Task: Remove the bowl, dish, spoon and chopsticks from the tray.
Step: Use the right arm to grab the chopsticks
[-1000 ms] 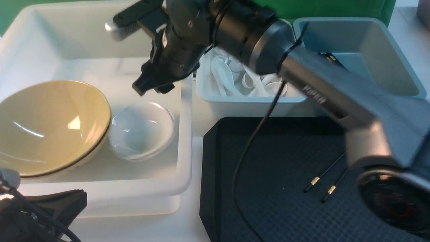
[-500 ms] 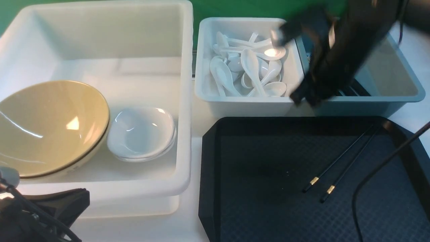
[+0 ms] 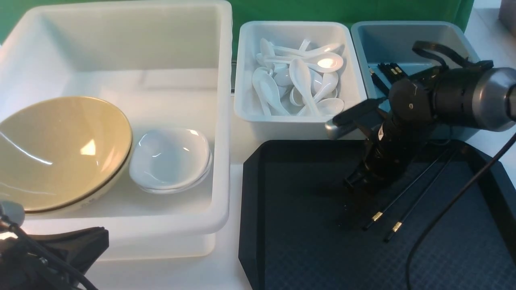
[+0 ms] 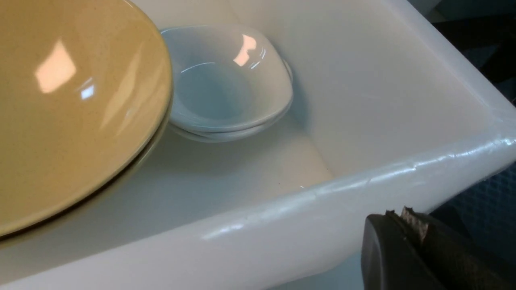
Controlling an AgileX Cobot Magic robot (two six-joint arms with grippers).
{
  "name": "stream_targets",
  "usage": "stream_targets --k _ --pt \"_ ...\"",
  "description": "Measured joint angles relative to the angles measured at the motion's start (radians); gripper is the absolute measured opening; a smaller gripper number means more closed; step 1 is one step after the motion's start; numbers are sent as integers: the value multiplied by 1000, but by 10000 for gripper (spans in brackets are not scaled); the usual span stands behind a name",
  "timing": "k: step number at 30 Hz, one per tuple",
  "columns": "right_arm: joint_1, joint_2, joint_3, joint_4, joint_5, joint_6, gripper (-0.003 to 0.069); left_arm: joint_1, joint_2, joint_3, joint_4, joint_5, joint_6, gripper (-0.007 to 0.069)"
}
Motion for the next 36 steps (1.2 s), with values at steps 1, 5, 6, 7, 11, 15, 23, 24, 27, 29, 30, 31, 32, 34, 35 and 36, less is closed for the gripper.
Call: stream_targets --k 1,5,6,7,11,15,23,24,27,29,30,31,32,34,35,36 --pt "0 -14 0 -2 35 -9 34 0 0 0 0 1 0 -11" --pt "-6 -44 0 -24 82 -20 34 0 0 0 0 1 0 -11" --pt "-14 -48 4 -31 97 -20 34 0 0 0 0 1 0 -11" --pt "-20 -52 13 -39 103 -20 34 0 0 0 0 1 0 -11" --pt "-48 -65 76 -54 95 -10 34 0 0 0 0 2 0 -11" --pt "-60 -121 145 -32 -27 17 34 0 0 0 0 3 0 -11" --pt "-42 -136 148 108 -212 29 34 0 0 0 0 -6 0 -11" --pt "-39 -124 148 112 -222 24 34 0 0 0 0 -6 0 -11" --pt "-35 -81 148 114 -212 6 34 0 0 0 0 -6 0 -11" --pt "-35 -63 147 113 -173 -15 35 0 0 0 0 -6 0 -11" --pt "-35 -63 147 112 -157 -25 36 0 0 0 0 -5 0 -11" --pt "-35 -69 152 92 -120 -44 36 0 0 0 0 -1 0 -11" --pt "-35 -70 153 89 -116 -44 36 0 0 0 0 0 0 -11" --pt "-35 -95 179 38 -84 -36 36 0 0 0 0 1 0 -11" --pt "-35 -111 205 -9 -69 -6 36 0 0 0 0 2 0 -11" --pt "-35 -114 210 -19 -67 9 36 0 0 0 0 2 0 -11"
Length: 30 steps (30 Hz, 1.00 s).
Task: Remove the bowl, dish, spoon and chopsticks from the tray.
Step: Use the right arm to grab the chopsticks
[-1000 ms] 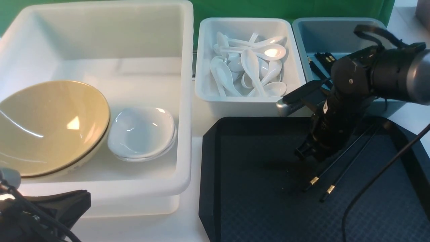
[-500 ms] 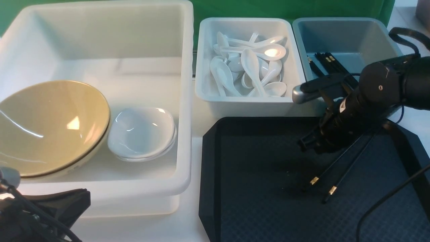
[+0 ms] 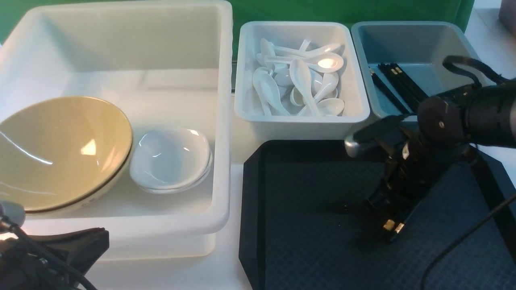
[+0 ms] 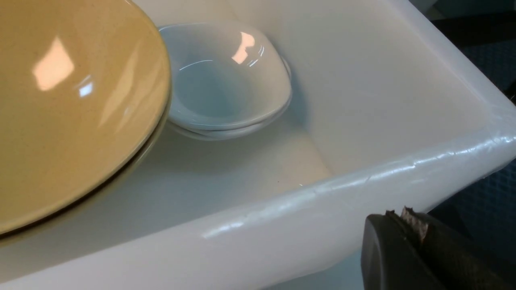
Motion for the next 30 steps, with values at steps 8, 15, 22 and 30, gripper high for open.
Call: stream_targets --k 8,15,22,30 --pt "-2 -199 169 -214 4 239 36 0 0 0 0 0 0 -11" --pt "-155 -291 172 -160 -45 390 141 0 0 0 0 4 0 -11" --pt "-232 -211 172 -18 -67 362 405 0 0 0 0 8 0 -11" --pt "-225 -101 168 79 -116 263 386 0 0 0 -1 7 0 -11"
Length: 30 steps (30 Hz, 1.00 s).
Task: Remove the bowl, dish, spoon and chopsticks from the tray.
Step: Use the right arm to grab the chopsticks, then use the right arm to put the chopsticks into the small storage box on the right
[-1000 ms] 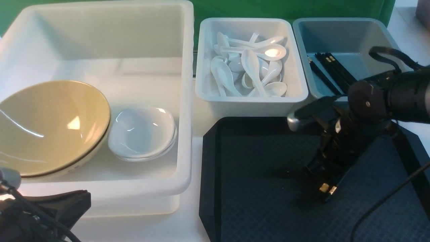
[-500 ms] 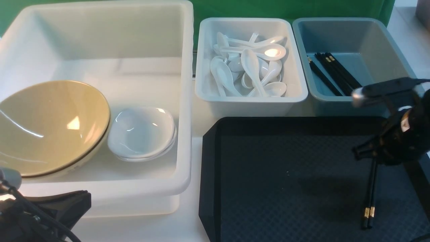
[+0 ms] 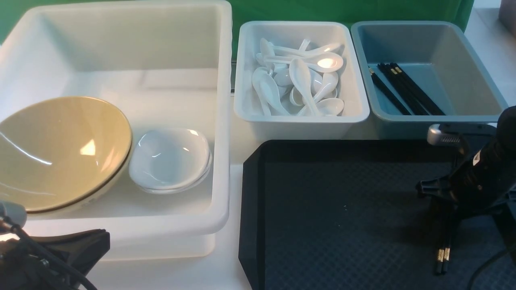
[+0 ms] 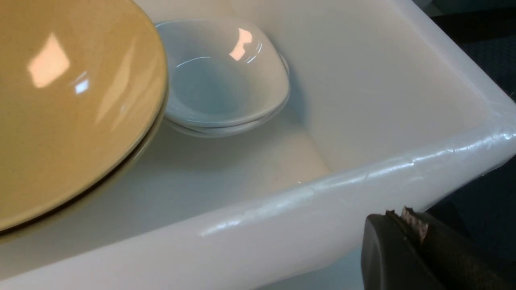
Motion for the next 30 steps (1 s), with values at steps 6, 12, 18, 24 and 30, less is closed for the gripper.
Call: stream_targets --k 6,12,18,24,30 --pt "67 3 -2 0 20 -177 133 0 0 0 0 0 0 -11" --pt "130 -11 -3 0 105 -252 131 0 0 0 1 1 0 -11" --pt "135 -133 15 0 163 -305 131 0 0 0 2 15 1 -11" --pt "135 -350 15 0 197 -341 131 0 0 0 4 7 8 -11" --pt "135 -457 -32 0 -17 -345 131 0 0 0 4 -12 8 -11"
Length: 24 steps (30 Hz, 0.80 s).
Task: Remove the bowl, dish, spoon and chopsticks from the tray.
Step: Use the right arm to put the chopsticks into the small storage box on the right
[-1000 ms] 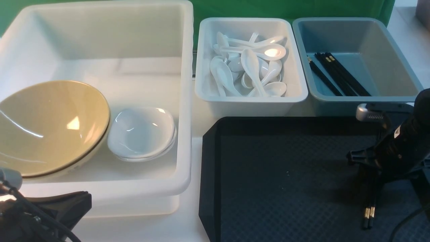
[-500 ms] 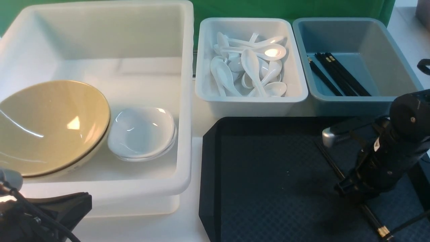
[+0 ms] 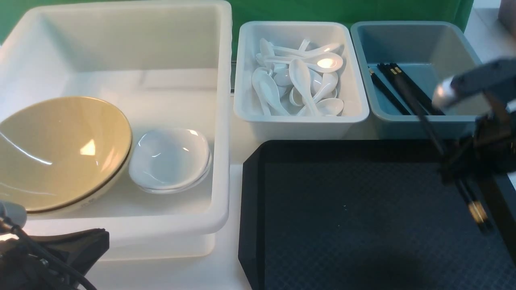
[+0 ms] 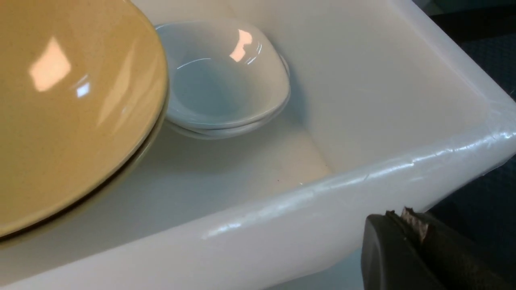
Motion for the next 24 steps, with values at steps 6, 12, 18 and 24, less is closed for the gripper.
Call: stream_targets --k 6,12,18,24 --pt "-14 148 -116 0 -566 -7 131 0 0 0 0 -11 1 -11" --pt "-101 418 -351 0 -573 16 165 0 0 0 0 13 4 -11" --pt "-139 451 -468 0 -327 44 247 0 0 0 0 39 4 -11" --pt "-123 138 -357 0 -281 -30 94 0 0 0 0 43 4 -11"
